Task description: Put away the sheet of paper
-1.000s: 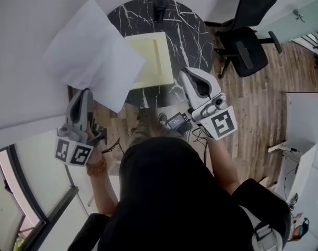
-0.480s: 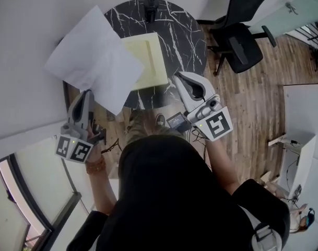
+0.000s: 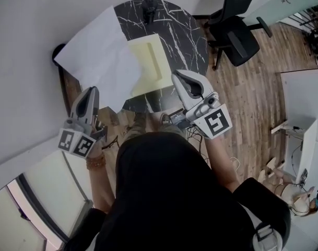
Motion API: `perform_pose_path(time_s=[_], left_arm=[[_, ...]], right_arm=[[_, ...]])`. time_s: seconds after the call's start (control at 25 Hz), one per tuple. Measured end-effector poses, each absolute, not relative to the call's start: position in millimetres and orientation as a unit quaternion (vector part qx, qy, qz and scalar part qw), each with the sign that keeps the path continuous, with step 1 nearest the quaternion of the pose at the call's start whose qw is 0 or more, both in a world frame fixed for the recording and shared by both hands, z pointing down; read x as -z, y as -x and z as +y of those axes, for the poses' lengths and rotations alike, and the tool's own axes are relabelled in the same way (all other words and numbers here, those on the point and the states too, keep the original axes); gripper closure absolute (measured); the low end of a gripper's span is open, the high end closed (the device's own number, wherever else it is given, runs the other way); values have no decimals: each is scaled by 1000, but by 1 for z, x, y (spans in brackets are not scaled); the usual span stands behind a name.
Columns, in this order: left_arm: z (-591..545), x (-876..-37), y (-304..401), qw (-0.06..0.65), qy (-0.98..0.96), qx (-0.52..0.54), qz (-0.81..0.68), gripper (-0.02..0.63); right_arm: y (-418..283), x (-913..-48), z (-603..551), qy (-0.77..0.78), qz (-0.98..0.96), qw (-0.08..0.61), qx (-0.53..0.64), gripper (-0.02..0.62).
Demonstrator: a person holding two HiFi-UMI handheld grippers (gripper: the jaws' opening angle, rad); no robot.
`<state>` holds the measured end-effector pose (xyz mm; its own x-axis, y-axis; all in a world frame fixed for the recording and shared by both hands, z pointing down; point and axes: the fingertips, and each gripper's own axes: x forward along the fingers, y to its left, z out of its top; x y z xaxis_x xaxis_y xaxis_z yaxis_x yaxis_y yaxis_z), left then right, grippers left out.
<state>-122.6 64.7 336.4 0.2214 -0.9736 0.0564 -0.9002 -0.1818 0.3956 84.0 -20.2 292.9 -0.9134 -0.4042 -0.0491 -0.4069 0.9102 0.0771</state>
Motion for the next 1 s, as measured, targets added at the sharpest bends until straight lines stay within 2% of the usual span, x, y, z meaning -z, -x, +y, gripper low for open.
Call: perform_pose_path(time_s=[0.48,1.0], left_arm=[[45,-378,191,217,-789,101,-567,592],[13,-467,206,285,-805,46,-519,592]], right_arm=[[-21,-298,-35,255,966,-16,-43,597],[-29,-322,-63,315,947,-42,-36,597]])
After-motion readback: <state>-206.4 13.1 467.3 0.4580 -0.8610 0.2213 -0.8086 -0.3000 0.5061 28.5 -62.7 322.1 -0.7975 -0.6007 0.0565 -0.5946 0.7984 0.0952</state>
